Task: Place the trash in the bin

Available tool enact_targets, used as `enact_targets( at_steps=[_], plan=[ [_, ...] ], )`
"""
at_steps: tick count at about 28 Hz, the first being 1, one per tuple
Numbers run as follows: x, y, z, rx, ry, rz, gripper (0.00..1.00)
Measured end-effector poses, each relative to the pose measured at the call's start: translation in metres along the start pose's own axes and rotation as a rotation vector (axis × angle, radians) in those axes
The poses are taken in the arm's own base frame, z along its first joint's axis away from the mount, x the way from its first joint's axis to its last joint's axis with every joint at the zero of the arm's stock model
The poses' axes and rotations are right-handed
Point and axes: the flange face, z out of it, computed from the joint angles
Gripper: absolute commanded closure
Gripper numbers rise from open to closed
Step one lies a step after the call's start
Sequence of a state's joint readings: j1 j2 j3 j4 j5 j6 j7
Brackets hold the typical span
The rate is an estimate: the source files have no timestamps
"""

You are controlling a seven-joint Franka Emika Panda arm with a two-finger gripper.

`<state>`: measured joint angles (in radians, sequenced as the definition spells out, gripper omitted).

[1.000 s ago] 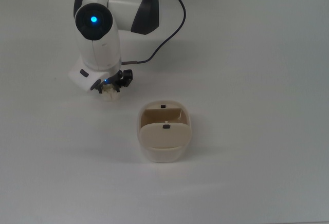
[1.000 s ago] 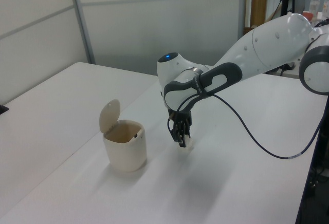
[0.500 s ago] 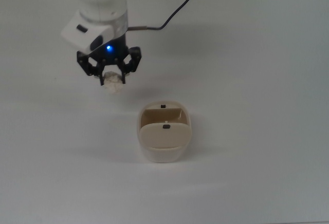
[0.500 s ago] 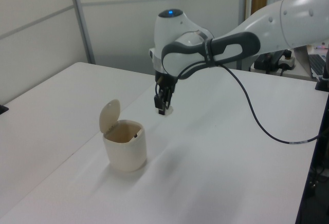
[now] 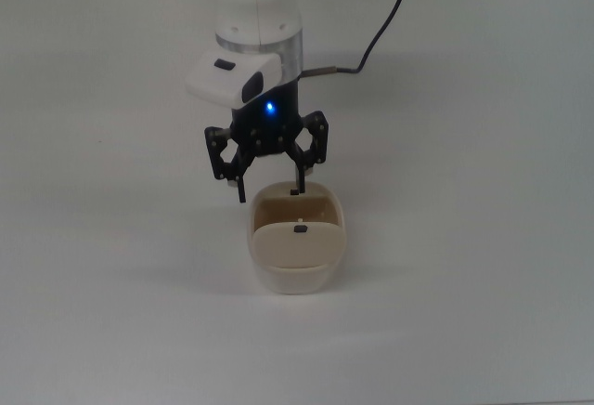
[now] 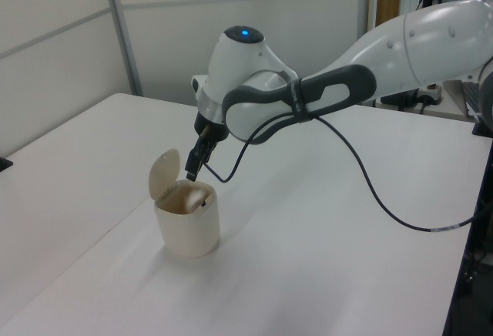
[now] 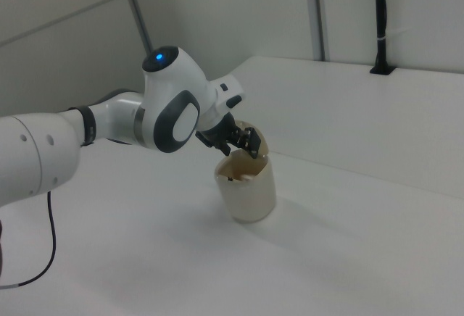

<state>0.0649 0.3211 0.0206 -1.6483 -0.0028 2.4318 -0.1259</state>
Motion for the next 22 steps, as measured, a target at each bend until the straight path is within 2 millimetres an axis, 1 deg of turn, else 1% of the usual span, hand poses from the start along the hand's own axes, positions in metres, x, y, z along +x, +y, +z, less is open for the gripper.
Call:
enact_targets(
  at_steps=[2,4,7,10,15,20,22],
  plan=[
    [0.000,-0.001,0.005,0.000,0.008,0.006,0.00],
    [0.000,-0.003,0.007,0.001,0.008,0.013,0.00],
    [0.001,-0.004,0.003,0.003,0.001,0.015,0.00],
    [-0.001,-0.003,-0.002,0.006,-0.047,0.021,0.00],
    [-0.010,0.002,-0.018,0.011,-0.150,0.042,0.00],
    [-0.020,0.009,-0.044,0.007,-0.249,0.066,0.00],
    [-0.025,0.015,-0.061,-0.016,-0.294,0.086,0.00]
  ],
)
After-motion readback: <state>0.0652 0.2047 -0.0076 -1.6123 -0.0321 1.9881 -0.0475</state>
